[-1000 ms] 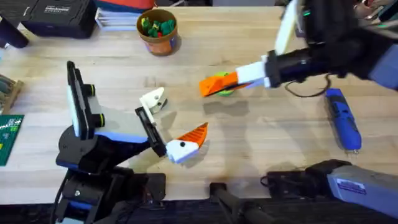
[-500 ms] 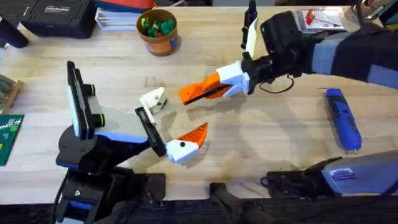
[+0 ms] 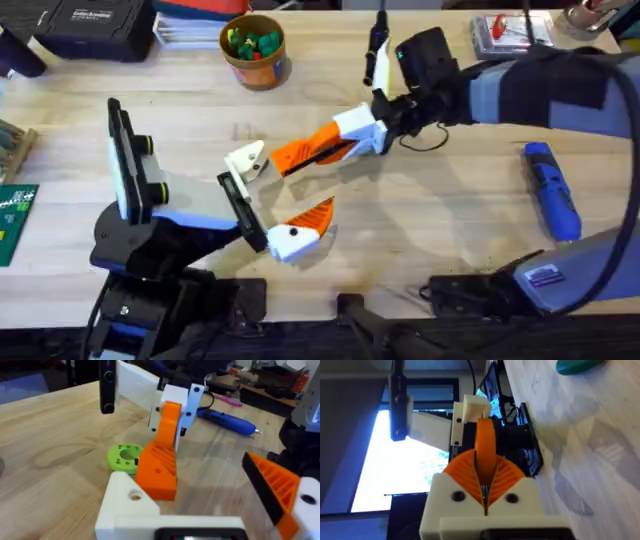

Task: Pick up the gripper from the table and insert it into the empty holder that is missing its gripper. Then pick up a screw, insert it into the mounting hole, and use the screwdriver to tighten it. Finally, clean up the table by picking up the vegetable and placing it into the bucket.

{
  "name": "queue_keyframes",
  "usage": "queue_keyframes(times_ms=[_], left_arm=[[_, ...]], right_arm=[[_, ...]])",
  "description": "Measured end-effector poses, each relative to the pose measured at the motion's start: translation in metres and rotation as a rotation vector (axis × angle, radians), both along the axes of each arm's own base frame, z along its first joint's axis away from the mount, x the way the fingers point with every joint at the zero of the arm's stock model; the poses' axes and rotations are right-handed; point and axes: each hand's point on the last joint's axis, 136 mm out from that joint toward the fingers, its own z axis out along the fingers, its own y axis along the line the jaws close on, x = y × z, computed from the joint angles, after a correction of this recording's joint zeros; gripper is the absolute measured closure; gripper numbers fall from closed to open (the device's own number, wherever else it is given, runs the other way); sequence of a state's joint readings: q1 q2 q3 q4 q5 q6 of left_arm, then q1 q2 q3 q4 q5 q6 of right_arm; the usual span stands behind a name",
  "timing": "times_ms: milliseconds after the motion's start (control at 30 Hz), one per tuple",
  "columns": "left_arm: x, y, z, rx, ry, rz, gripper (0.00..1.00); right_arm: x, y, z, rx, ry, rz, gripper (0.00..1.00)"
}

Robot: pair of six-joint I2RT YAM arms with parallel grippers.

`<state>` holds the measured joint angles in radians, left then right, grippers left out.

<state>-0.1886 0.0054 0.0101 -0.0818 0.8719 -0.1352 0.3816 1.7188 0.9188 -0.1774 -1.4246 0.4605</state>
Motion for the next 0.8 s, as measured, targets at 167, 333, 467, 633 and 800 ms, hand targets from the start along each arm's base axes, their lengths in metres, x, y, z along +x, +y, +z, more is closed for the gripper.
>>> queue_keyframes(times_ms=[167,333,467,633,800], left_arm=[[0.0,0.0,0.0,0.0,0.0,0.0,0.015],[0.0,0.0,0.0,0.0,-0.001,0.002,0.015],[0.0,0.0,0.0,0.0,-0.001,0.001,0.015],[0.0,0.0,0.0,0.0,0.0,0.001,0.015],[0.0,0.0,0.0,-0.004,0.008,0.001,0.015]], right_arm=[[-0.003,0.012,0.007,0.029,-0.027,0.038,0.992],[-0.001,0.018,0.011,0.032,-0.022,0.042,0.992],[-0.003,0.02,0.011,0.02,0.008,0.045,0.992],[-0.007,0.024,0.011,0.013,0.027,0.06,0.992],[-0.006,0.027,0.004,0.02,0.063,0.078,0.992]])
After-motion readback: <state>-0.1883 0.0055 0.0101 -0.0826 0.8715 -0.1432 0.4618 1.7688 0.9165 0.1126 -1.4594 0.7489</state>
